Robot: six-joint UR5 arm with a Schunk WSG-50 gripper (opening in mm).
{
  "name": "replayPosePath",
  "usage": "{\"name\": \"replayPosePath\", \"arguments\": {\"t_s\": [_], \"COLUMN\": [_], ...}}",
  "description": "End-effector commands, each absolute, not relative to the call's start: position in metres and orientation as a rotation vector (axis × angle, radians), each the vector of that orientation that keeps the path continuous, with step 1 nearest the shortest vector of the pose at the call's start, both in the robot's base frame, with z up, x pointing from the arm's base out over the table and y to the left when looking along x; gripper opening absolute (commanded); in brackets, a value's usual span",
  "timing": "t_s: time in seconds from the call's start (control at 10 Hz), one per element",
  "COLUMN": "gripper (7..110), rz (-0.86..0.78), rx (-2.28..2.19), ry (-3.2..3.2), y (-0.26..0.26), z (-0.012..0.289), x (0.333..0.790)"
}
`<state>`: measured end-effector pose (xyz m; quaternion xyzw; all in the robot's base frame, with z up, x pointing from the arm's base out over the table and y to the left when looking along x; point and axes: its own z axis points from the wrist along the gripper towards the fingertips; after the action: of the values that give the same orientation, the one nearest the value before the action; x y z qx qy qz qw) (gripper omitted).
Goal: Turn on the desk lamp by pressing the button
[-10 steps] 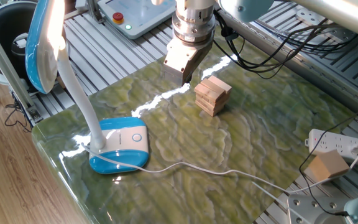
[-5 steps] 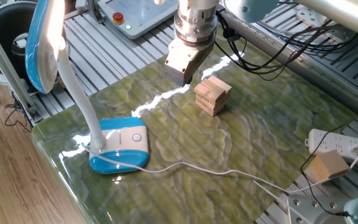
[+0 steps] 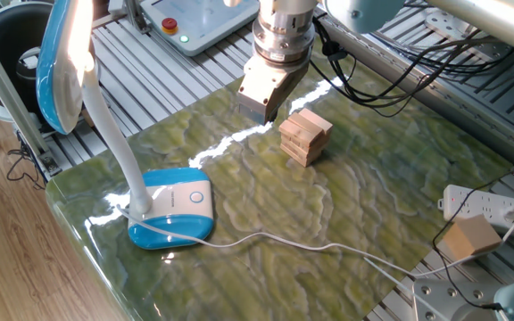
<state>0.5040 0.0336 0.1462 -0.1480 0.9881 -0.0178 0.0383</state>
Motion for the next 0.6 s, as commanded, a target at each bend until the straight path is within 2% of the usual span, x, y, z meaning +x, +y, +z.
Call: {"name": "replayPosePath", "arguments": {"t_s": [0.0,0.5], "gripper": [7,7], "rz": [-0.041,-0.064], "rx": [-0.450,-0.481], "ry": [3.027,3.021], "y": [0.0348,0.0314], "z": [0.1462,0.1471], "x": [0.5056,0.5063]}}
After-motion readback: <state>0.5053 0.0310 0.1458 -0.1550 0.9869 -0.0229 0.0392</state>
